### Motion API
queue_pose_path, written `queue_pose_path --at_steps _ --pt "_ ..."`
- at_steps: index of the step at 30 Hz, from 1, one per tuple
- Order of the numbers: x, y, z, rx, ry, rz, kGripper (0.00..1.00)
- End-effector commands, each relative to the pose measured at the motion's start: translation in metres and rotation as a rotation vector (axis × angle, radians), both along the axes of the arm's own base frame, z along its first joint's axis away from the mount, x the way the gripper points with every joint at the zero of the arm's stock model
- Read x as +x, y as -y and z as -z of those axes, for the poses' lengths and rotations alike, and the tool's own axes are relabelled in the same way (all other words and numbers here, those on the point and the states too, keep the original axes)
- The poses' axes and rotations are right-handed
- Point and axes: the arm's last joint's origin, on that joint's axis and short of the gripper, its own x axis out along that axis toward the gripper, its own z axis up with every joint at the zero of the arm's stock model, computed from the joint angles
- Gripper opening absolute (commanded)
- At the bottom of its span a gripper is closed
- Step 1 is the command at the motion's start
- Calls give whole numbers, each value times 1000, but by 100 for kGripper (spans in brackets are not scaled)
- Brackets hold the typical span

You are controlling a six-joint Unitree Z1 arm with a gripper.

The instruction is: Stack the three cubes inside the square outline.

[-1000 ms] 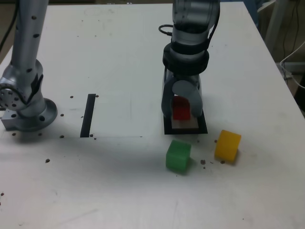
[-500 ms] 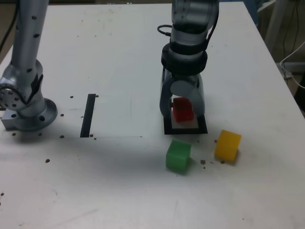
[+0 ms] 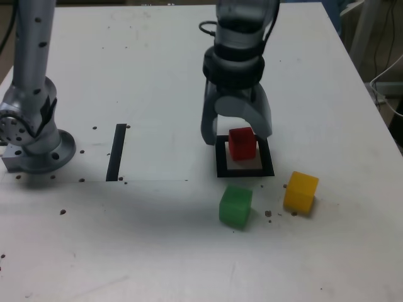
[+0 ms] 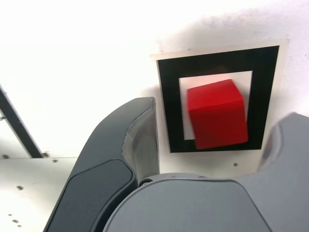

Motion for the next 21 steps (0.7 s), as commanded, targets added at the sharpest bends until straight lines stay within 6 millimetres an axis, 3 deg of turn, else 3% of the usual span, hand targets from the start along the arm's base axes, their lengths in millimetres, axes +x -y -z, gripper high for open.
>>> queue_pose_path --at_steps 1,12,21 --pt "-4 -1 -9 4 7 7 100" --pt "-9 12 -40 -17 6 76 100" --pt "12 55 -55 -9 105 191 100"
